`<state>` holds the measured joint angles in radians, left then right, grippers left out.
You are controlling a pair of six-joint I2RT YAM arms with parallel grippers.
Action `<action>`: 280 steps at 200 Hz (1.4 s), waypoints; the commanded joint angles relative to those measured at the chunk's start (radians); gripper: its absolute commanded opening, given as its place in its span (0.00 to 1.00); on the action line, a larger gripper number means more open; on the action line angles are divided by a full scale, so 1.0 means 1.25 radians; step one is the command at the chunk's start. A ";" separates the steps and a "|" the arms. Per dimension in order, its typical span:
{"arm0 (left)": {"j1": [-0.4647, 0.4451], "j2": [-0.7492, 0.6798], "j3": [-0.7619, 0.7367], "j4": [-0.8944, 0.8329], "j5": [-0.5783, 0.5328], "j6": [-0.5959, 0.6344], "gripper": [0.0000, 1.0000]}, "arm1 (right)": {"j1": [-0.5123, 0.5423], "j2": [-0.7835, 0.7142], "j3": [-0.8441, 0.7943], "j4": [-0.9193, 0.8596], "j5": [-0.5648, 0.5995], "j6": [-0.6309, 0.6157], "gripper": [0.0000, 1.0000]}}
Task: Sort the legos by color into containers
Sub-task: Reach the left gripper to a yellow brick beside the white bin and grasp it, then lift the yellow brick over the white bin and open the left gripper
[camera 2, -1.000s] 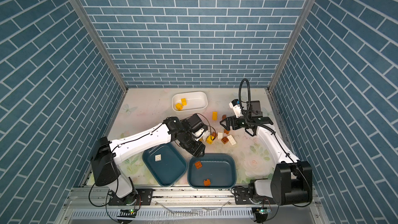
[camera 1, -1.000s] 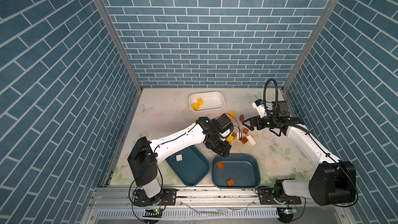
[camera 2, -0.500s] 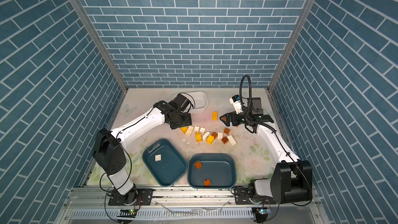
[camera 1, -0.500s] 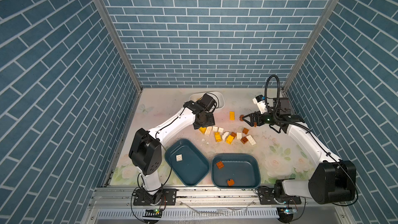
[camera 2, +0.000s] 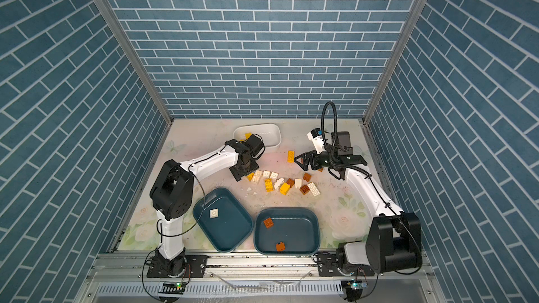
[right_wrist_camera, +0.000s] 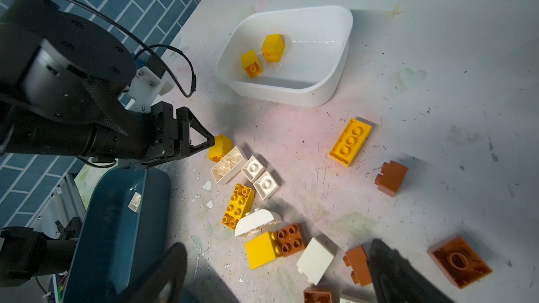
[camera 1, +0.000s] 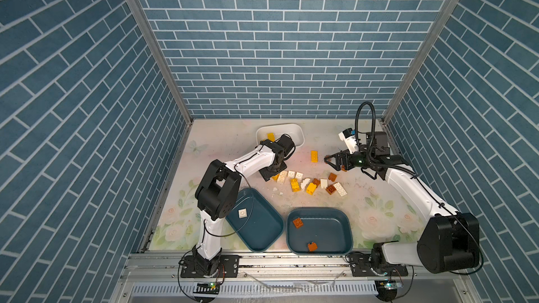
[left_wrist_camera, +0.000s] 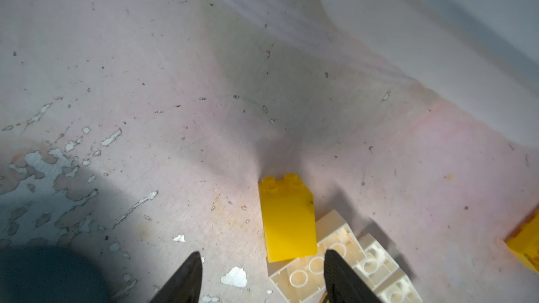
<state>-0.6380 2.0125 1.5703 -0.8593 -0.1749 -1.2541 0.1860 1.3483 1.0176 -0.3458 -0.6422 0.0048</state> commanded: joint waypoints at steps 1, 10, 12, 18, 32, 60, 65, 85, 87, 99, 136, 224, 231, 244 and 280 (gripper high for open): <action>0.012 0.026 0.033 0.006 -0.016 -0.007 0.66 | 0.003 0.002 -0.009 0.006 -0.016 0.012 0.97; 0.015 0.035 0.030 0.022 -0.005 0.001 0.66 | 0.004 0.002 -0.009 0.005 -0.016 0.012 0.97; 0.015 0.036 0.030 0.025 -0.003 0.003 0.66 | 0.004 0.002 -0.010 0.005 -0.015 0.011 0.97; 0.017 0.042 0.030 0.031 0.003 0.006 0.65 | 0.004 0.002 -0.010 0.004 -0.016 0.011 0.97; 0.018 0.054 0.030 0.045 0.014 0.017 0.63 | 0.003 0.004 -0.008 0.001 -0.013 0.008 0.97; 0.021 0.067 0.021 0.043 0.018 0.020 0.54 | 0.003 0.007 -0.005 -0.009 -0.013 0.003 0.97; 0.020 0.067 0.016 0.046 0.021 0.020 0.51 | 0.004 0.007 -0.004 -0.012 -0.011 0.001 0.97; 0.021 0.072 0.005 0.060 0.033 0.028 0.44 | 0.004 0.009 -0.003 -0.016 -0.008 -0.003 0.97; 0.022 0.074 0.005 0.060 0.035 0.029 0.44 | 0.003 0.009 -0.004 -0.017 -0.008 -0.003 0.97; 0.022 0.081 0.007 0.058 0.040 0.035 0.44 | 0.003 0.011 -0.002 -0.018 -0.008 -0.002 0.97; 0.024 0.080 -0.001 0.063 0.049 0.064 0.38 | 0.004 0.012 0.000 -0.021 -0.003 -0.004 0.97; 0.041 -0.017 0.052 0.011 0.026 0.296 0.26 | 0.004 0.010 0.015 -0.024 0.010 -0.006 0.97; 0.042 -0.026 0.068 0.000 0.021 0.326 0.26 | 0.003 0.011 0.019 -0.024 0.012 -0.006 0.97; 0.048 -0.039 0.106 -0.015 0.021 0.388 0.26 | 0.003 0.012 0.025 -0.024 0.012 -0.007 0.97; 0.082 -0.017 0.231 -0.025 0.034 0.559 0.26 | 0.002 0.023 0.038 0.002 0.004 0.006 0.97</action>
<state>-0.5747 1.9892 1.7725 -0.8585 -0.1238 -0.7540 0.1871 1.3598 1.0233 -0.3576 -0.6323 0.0040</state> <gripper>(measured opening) 0.349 0.970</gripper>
